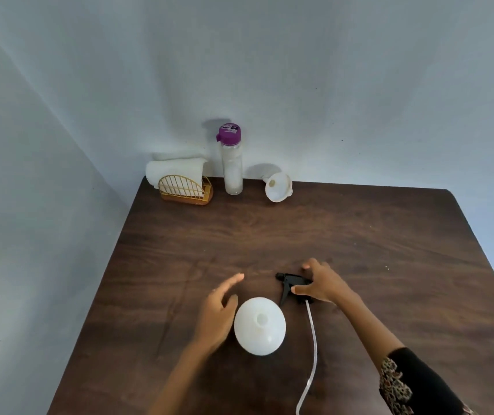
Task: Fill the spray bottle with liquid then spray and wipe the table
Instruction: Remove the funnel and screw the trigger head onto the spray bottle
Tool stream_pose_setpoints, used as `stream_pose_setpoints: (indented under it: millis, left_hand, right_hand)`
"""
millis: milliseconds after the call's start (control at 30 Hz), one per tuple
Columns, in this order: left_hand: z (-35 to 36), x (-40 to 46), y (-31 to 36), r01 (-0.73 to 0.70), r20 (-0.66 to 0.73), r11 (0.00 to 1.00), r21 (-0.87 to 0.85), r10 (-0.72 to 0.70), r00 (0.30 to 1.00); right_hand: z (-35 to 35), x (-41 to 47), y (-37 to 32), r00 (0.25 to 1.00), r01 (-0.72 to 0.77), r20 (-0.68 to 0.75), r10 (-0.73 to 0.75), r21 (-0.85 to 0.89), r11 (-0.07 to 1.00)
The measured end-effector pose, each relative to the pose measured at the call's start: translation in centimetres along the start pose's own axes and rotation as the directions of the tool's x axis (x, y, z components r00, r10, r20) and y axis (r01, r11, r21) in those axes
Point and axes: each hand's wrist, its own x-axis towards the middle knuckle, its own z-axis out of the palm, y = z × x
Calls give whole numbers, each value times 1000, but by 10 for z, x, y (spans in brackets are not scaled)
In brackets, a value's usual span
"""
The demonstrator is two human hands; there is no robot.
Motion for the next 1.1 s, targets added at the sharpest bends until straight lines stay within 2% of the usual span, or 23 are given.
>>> stream_pose_setpoints:
  millis: [167,267,400,500,567,633,733,833,900,1000,1100]
  left_hand:
    - [9,-51,-15,-84,79,977,193,70,994]
    - [11,-59,-20,-128,103,951,282,103,989]
    - [10,-60,-22,-129,95,940,316,104,990]
    - [7,-64,-22,-85,-8,964,253,90,996]
    - [2,-69,-14,-57,-116,979,196,81,990]
    - [-4,-74,-1,-36,-220,970,239,90,971]
    - [-11,-84,28,-35,-314,951,309,137,940]
    - [-13,-95,57,-68,-235,977,201,116,965]
    - [-9,-96,70,-62,-152,991,119,80,985]
    - [-3,-91,78,-54,-78,998,14,55,995]
    - [-1,-82,75,-80,-92,997,-14,79,993]
  right_hand:
    - [16,-12,-6,989,28,-149,-24,25,999]
    - [20,-16,-7,984,9,-179,23,175,985]
    - [10,-26,-3,973,-15,-209,99,370,929]
    - [-21,-34,4,928,50,-349,131,464,884]
    - [-53,-47,3,882,152,-457,117,509,847]
    - [-86,-72,-6,819,306,-569,79,549,777]
    - [-124,-118,-34,651,581,-758,-17,485,654]
    - [-135,-165,-65,482,780,-871,-91,379,499]
    - [-133,-188,-84,396,839,-909,-132,300,454]
    - [-118,-208,-102,341,876,-922,-182,241,418]
    - [-102,-218,-110,312,888,-929,-201,210,410]
